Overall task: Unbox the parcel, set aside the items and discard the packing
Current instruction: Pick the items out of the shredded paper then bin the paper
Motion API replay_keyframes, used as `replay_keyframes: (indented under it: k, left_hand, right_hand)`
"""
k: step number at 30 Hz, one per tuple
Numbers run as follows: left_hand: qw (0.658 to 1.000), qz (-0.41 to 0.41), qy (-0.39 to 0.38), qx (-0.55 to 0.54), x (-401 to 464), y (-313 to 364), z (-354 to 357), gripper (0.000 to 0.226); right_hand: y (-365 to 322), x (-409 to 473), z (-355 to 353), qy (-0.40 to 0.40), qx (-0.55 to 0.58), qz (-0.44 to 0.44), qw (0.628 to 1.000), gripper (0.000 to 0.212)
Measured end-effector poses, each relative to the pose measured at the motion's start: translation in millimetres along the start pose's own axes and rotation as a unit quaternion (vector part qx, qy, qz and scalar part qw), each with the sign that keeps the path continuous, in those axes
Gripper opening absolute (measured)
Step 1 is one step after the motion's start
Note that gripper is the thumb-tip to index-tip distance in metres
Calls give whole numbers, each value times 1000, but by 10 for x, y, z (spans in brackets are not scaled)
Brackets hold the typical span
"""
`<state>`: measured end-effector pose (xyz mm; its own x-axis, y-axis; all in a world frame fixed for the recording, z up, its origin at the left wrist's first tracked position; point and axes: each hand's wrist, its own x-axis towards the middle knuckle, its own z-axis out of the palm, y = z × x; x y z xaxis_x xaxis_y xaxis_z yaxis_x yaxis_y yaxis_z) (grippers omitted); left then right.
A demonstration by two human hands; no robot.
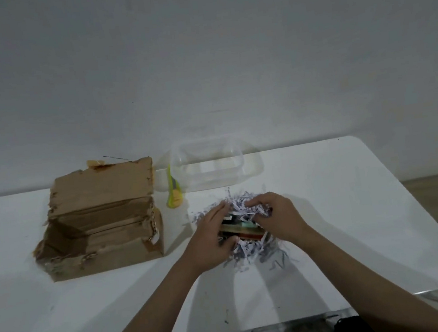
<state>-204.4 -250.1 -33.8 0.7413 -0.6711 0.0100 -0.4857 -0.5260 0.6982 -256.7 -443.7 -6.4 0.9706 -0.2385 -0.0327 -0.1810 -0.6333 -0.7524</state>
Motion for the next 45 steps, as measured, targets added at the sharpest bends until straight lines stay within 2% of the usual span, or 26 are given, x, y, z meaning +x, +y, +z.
replay_keyframes:
  k: [3,7,9,13,15,20,23,26,29,35,38,42,45]
  left_hand:
    - [999,-28,13,-42,-27,-8,5,78]
    - [993,-51,38,-98,8,-33,-18,96]
    - [995,-32,30,-93,29,-30,-44,92]
    - [998,-18,25,-55,37,-54,-91,57]
    - [999,-21,29,-35,15,-81,-120,52]
    - [997,-14,57,40,-75,-169,-150,56]
    - [994,-22,83,68,-155,-189,-129,60]
    - [996,-21,71,45,-232,-190,-92,68]
    - [996,-25,63,54,-266,-231,-76,75]
    - [991,-89,66,78,-286,-354,-95,74]
    - [994,-68,75,47,-293,-383,-85,79]
    - [994,0,107,-6,-326,-249,-64,74]
    - [995,5,87,41,-262,-183,-18,68]
  right_hand:
    - [-106,-28,-50,5,36,-61,997,31]
    - [-139,-121,50,-45,7,-133,990,36]
    - [-90,-136,88,-53,-3,-152,987,35]
    - [29,-117,13,-28,3,-167,986,26]
    - [131,-104,-52,-26,-7,-161,987,22]
    - [394,-67,-218,-10,-122,-108,987,22]
    - [321,-95,-199,47,-100,-112,988,30]
    - [117,-143,-36,4,-48,-163,985,39]
    - [102,-156,133,-43,-110,-188,975,38]
    - [299,-189,-55,-39,-63,-139,988,38]
    - [356,-194,-151,-46,-62,-133,988,42]
    - [294,-208,-161,16,-46,-158,986,47]
    - [189,-196,-36,2,-93,-188,978,44]
